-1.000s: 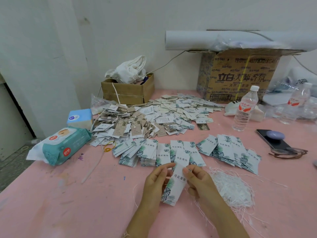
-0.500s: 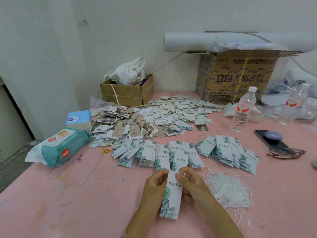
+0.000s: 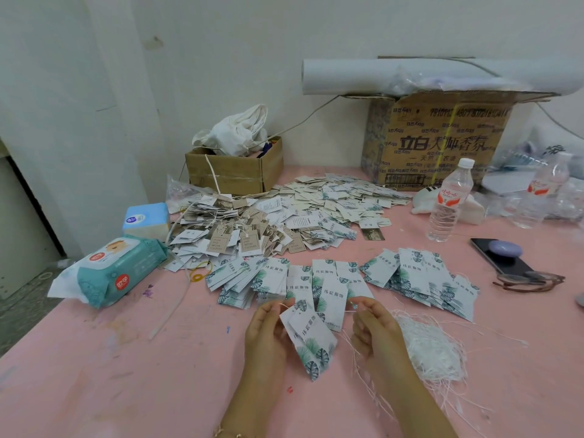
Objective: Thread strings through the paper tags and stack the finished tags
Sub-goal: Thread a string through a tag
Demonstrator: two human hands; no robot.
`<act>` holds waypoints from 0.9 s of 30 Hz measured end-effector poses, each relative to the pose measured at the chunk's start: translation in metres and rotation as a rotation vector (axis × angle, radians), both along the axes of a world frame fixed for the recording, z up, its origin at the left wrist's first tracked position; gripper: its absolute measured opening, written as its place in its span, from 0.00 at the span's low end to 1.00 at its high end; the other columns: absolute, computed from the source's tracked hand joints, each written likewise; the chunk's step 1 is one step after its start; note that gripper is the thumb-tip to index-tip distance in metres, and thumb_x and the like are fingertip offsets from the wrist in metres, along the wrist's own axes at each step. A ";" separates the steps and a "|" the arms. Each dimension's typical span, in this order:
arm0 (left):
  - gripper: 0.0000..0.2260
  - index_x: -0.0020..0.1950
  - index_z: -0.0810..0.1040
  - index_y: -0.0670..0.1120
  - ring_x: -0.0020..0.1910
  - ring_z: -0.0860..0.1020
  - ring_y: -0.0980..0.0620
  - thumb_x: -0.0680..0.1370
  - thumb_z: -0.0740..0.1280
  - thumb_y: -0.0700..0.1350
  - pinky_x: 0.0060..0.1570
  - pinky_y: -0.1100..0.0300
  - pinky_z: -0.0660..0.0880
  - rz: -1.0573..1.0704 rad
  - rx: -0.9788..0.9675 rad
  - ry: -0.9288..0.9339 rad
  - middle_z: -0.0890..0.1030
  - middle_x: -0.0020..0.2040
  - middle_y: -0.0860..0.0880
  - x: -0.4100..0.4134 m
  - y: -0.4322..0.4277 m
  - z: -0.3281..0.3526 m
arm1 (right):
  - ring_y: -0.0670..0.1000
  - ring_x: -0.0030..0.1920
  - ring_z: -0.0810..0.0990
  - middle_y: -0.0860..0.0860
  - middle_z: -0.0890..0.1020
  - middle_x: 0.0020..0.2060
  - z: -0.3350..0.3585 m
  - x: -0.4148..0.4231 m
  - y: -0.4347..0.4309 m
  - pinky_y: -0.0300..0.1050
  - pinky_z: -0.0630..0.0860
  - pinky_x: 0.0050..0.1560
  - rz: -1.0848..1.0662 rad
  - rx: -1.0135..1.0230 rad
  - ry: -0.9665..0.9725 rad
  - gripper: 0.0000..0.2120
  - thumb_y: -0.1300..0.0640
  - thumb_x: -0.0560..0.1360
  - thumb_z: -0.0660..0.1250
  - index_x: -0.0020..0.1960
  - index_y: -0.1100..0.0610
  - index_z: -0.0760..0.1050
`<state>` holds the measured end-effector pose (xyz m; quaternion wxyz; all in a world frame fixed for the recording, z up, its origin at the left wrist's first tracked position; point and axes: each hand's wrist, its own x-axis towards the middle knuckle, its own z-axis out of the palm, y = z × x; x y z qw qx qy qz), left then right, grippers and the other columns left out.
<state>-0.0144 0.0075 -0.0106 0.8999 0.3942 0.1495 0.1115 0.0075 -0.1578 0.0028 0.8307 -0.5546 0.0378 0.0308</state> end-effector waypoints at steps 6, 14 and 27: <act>0.07 0.44 0.81 0.45 0.38 0.78 0.49 0.79 0.65 0.40 0.41 0.53 0.72 0.076 0.010 0.018 0.80 0.39 0.45 -0.002 0.003 -0.003 | 0.46 0.31 0.76 0.54 0.79 0.32 0.000 0.001 0.000 0.34 0.76 0.33 -0.070 -0.001 -0.081 0.08 0.67 0.79 0.60 0.48 0.61 0.79; 0.07 0.40 0.83 0.49 0.38 0.76 0.55 0.76 0.70 0.39 0.41 0.60 0.71 0.093 0.431 -0.013 0.80 0.35 0.52 -0.005 -0.004 0.000 | 0.52 0.42 0.85 0.59 0.86 0.42 0.005 -0.004 0.007 0.35 0.79 0.41 -0.042 -0.054 -0.163 0.06 0.68 0.76 0.64 0.51 0.64 0.79; 0.07 0.39 0.85 0.55 0.27 0.64 0.60 0.71 0.76 0.42 0.29 0.71 0.61 0.051 0.870 -0.125 0.70 0.26 0.57 -0.009 -0.013 -0.002 | 0.46 0.44 0.84 0.49 0.86 0.41 0.008 -0.015 0.015 0.33 0.77 0.44 0.054 -0.339 -0.275 0.09 0.65 0.71 0.72 0.42 0.51 0.85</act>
